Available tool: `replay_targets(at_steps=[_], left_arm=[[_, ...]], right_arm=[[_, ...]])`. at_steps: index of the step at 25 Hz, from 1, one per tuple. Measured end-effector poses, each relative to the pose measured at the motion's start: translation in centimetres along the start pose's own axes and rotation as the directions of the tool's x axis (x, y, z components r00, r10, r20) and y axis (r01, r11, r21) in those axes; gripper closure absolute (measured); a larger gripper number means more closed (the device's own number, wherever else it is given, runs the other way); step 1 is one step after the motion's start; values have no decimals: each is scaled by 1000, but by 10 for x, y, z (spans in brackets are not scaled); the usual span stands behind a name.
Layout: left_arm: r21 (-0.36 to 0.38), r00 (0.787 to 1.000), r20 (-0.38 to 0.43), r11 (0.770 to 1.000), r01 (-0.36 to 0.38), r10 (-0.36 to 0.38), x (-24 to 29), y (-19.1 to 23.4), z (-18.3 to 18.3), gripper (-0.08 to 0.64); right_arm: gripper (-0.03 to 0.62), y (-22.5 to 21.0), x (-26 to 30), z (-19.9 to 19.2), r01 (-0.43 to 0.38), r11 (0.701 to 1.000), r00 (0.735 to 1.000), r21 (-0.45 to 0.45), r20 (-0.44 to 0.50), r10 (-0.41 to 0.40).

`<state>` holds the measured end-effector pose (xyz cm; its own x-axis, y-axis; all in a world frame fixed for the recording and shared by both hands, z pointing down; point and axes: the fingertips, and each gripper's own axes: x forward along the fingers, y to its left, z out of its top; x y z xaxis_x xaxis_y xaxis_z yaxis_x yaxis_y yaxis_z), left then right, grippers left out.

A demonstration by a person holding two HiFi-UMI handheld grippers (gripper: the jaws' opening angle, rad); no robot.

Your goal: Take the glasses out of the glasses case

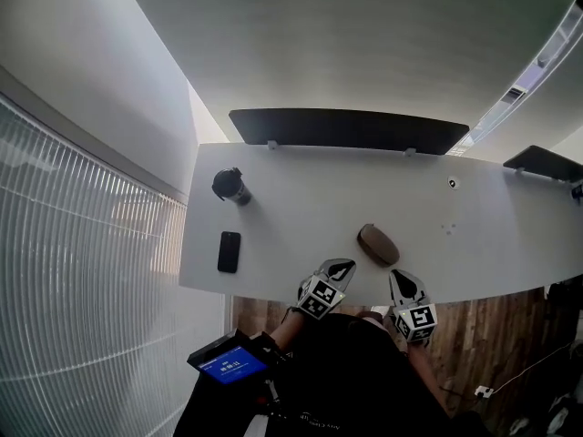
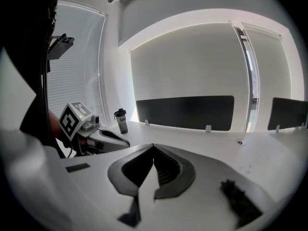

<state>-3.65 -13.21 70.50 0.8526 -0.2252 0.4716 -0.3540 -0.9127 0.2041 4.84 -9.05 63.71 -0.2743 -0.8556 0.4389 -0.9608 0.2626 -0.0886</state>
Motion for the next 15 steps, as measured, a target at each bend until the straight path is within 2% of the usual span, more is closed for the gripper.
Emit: replay_targets(at_steps=[2,6,11,15], left_arm=[[-14,1000,10,1000,-25,25,5,-4,12,557],[-39,997,31,997,-73,74,22,-10,19,557],[-47,991,19,990,-134,135,37,-19,25,557],[-77,979,9,976,-204,205,48,-28,31,557]], right_arm=[[584,-4,-5,12,-38,999,999,-33,2,38],[584,-22,-8,22,-50,994,999,-101,-18,48],[584,-44,-9,21,-110,989,994,-96,-14,109],[584,-60,-10,29,-180,978,984,-107,-13,180]])
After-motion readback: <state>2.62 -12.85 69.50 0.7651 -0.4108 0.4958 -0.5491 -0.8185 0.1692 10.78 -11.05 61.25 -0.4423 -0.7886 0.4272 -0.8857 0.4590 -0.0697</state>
